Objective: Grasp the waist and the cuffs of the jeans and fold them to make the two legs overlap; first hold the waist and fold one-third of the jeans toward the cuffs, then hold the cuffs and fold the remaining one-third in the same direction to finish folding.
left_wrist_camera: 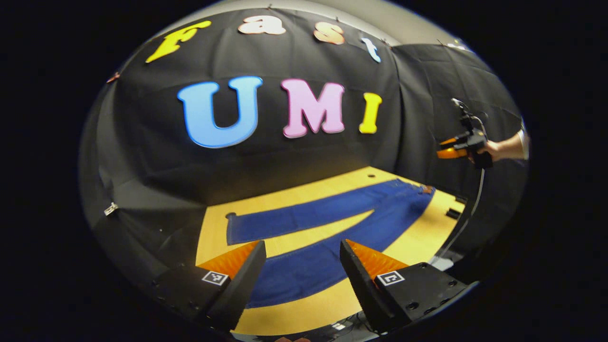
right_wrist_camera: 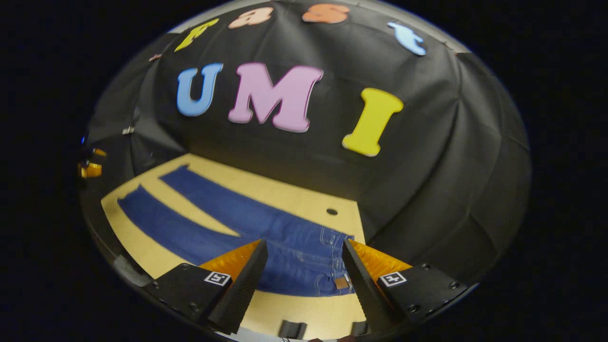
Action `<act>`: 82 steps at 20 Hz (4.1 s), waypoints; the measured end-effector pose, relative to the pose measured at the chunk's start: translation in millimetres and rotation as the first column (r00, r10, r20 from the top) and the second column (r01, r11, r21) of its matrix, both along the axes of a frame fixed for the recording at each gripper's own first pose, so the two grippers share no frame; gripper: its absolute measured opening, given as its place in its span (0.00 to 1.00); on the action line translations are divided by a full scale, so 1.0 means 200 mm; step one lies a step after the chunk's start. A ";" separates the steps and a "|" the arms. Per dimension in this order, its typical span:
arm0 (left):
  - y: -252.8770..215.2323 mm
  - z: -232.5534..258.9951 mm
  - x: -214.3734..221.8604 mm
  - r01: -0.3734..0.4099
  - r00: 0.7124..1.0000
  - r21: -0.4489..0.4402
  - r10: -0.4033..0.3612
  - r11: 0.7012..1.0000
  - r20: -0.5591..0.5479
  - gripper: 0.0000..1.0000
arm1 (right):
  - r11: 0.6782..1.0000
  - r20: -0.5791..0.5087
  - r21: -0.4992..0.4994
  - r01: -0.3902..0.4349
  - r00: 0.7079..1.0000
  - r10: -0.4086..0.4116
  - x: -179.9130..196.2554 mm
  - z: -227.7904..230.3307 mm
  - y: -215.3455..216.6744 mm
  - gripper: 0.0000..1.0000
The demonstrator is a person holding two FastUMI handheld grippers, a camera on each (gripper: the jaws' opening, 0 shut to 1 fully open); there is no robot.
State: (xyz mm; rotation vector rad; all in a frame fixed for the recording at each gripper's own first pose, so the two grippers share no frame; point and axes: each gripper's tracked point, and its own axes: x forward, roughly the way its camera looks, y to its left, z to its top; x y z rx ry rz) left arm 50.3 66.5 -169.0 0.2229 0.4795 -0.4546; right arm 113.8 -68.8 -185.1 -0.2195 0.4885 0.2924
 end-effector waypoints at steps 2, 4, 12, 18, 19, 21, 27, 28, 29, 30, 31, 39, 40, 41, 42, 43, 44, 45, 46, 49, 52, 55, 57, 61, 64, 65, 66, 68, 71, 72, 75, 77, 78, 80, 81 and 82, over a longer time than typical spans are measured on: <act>0.01 -0.16 0.03 0.072 0.991 0.057 -0.065 0.996 -0.114 0.97 | 0.996 -0.107 -0.031 -0.079 0.991 0.076 0.06 -0.19 -0.02 0.97; 0.04 -0.32 0.05 0.138 0.968 0.107 -0.112 0.985 -0.225 0.98 | 0.983 -0.218 -0.073 -0.168 0.965 0.149 0.08 -0.39 -0.02 0.97; 0.16 -0.84 0.10 0.397 0.784 0.210 -0.211 0.894 -0.584 0.98 | 0.816 -0.624 -0.155 -0.558 0.695 0.357 0.04 -0.98 -0.05 0.98; 0.29 -1.05 0.07 0.499 0.657 0.235 -0.187 0.834 -0.730 0.98 | 0.731 -0.747 -0.154 -0.665 0.562 0.355 0.03 -1.22 -0.15 0.98; 0.29 -1.07 0.08 0.502 0.650 0.242 -0.177 0.831 -0.739 0.98 | 0.736 -0.760 -0.143 -0.662 0.550 0.347 0.03 -1.24 -0.16 0.98; 0.33 -1.12 0.10 0.495 0.653 0.278 -0.142 0.823 -0.744 0.98 | 0.757 -0.774 -0.119 -0.642 0.537 0.334 0.03 -1.23 -0.16 0.97; 0.40 -1.16 0.25 0.396 0.695 0.322 -0.052 0.860 -0.717 0.57 | 0.885 -0.733 -0.131 -0.447 0.645 0.217 0.20 -1.18 -0.12 0.18; 0.40 -1.18 0.24 0.381 0.701 0.332 -0.036 0.863 -0.712 0.32 | 0.895 -0.732 -0.128 -0.428 0.650 0.206 0.20 -1.18 -0.13 0.18; 0.39 -1.18 0.24 0.382 0.708 0.354 -0.024 0.854 -0.706 0.08 | 0.903 -0.725 -0.125 -0.410 0.659 0.199 0.19 -1.19 -0.13 0.18; 0.43 -1.19 0.23 0.387 0.713 0.372 -0.018 0.844 -0.701 0.06 | 0.909 -0.722 -0.123 -0.399 0.664 0.194 0.18 -1.19 -0.14 0.18; 0.43 -1.18 0.23 0.394 0.716 0.385 -0.016 0.835 -0.698 0.07 | 0.912 -0.717 -0.122 -0.392 0.670 0.192 0.18 -1.19 -0.14 0.18; 0.45 -0.98 0.42 0.240 0.780 0.414 0.080 0.878 -0.621 0.07 | 0.969 -0.577 -0.057 -0.239 0.800 0.163 0.23 -0.94 -0.11 0.17; 0.45 -0.94 0.47 0.206 0.789 0.416 0.101 0.886 -0.606 0.06 | 0.976 -0.548 -0.047 -0.212 0.822 0.152 0.26 -0.88 -0.10 0.17; 0.45 -0.89 0.52 0.175 0.799 0.418 0.119 0.891 -0.589 0.06 | 0.981 -0.521 -0.038 -0.191 0.842 0.144 0.29 -0.82 -0.11 0.17; 0.47 -0.84 0.56 0.142 0.808 0.419 0.139 0.897 -0.572 0.07 | 0.986 -0.492 -0.028 -0.163 0.861 0.129 0.33 -0.77 -0.12 0.17; 0.47 -0.79 0.63 0.109 0.818 0.420 0.159 0.901 -0.553 0.07 | 0.991 -0.468 0.002 -0.131 0.876 0.116 0.38 -0.72 -0.11 0.17; 0.47 -0.74 0.71 0.077 0.828 0.420 0.176 0.904 -0.532 0.07 | 0.995 -0.435 0.025 -0.099 0.895 0.100 0.44 -0.65 -0.11 0.17; 0.47 -0.70 0.79 0.057 0.837 0.419 0.186 0.906 -0.515 0.07 | 0.996 -0.405 0.039 -0.079 0.910 0.088 0.50 -0.58 -0.11 0.17; 0.48 -0.66 0.86 0.037 0.843 0.419 0.197 0.907 -0.501 0.06 | 0.997 -0.377 0.029 -0.074 0.923 0.079 0.55 -0.53 -0.12 0.17; 0.50 -0.59 1.12 -0.024 0.848 0.415 0.239 0.909 -0.474 0.06 | 0.998 -0.323 0.020 -0.055 0.945 0.059 0.74 -0.42 -0.12 0.17; 0.52 -0.62 1.34 -0.054 0.835 0.422 0.272 0.905 -0.477 0.06 | 0.999 -0.301 -0.014 -0.040 0.953 0.034 0.89 -0.44 -0.12 0.17; 0.51 -0.68 1.57 -0.045 0.840 0.438 0.272 0.898 -0.470 0.06 | 0.999 -0.292 -0.037 -0.008 0.957 -0.003 1.05 -0.50 -0.13 0.17; 0.47 -0.74 1.70 -0.046 0.827 0.435 0.279 0.899 -0.489 0.06 | 0.998 -0.287 -0.051 0.022 0.957 -0.036 1.16 -0.55 -0.15 0.17; 0.49 -0.95 1.92 -0.083 0.776 0.425 0.326 0.901 -0.540 0.06 | 0.993 -0.315 -0.104 0.049 0.946 -0.080 1.38 -0.72 -0.13 0.17; 0.51 -1.15 2.02 -0.083 0.748 0.463 0.362 0.883 -0.556 0.06 | 0.988 -0.356 -0.132 0.074 0.927 -0.117 1.50 -0.89 -0.11 0.17; 0.51 -1.19 2.05 -0.078 0.751 0.477 0.366 0.876 -0.550 0.07 | 0.987 -0.370 -0.137 0.084 0.920 -0.130 1.52 -0.95 -0.10 0.17; 0.54 -1.20 2.09 -0.086 0.761 0.506 0.384 0.858 -0.523 0.08 | 0.985 -0.380 -0.143 0.094 0.914 -0.142 1.55 -0.99 -0.10 0.17; 0.59 -1.22 2.15 -0.117 0.775 0.545 0.420 0.830 -0.473 0.19 | 0.984 -0.407 -0.136 0.116 0.899 -0.162 1.57 -1.06 -0.10 0.17; 0.62 -1.19 2.19 -0.152 0.802 0.567 0.436 0.810 -0.408 0.70 | 0.982 -0.447 -0.120 0.145 0.876 -0.184 1.58 -1.16 -0.10 0.17; 0.64 -1.16 2.20 -0.173 0.807 0.569 0.447 0.804 -0.387 0.80 | 0.980 -0.451 -0.121 0.158 0.871 -0.196 1.59 -1.17 -0.10 0.17; 0.65 -1.10 2.21 -0.248 0.823 0.528 0.464 0.812 -0.328 0.98 | 0.969 -0.426 -0.166 0.185 0.872 -0.240 1.60 -1.15 -0.16 0.34; 0.65 -1.04 2.24 -0.310 0.831 0.485 0.481 0.818 -0.280 0.98 | 0.978 -0.421 -0.112 0.178 0.883 -0.209 1.60 -1.09 -0.12 0.67; 0.64 -1.00 2.24 -0.336 0.836 0.466 0.487 0.819 -0.253 0.98 | 0.977 -0.412 -0.101 0.188 0.886 -0.213 1.63 -1.08 -0.11 0.83; 0.61 -0.93 2.25 -0.371 0.846 0.412 0.486 0.832 -0.219 0.99 | 0.977 -0.393 -0.077 0.200 0.894 -0.214 1.61 -1.01 -0.14 0.96; 0.59 -0.89 2.26 -0.382 0.851 0.382 0.482 0.841 -0.209 0.98 | 0.976 -0.386 -0.071 0.206 0.897 -0.217 1.59 -0.97 -0.15 0.98; 0.57 -0.86 2.26 -0.389 0.857 0.352 0.475 0.851 -0.201 0.98 | 0.974 -0.377 -0.064 0.216 0.899 -0.224 1.58 -0.93 -0.16 0.98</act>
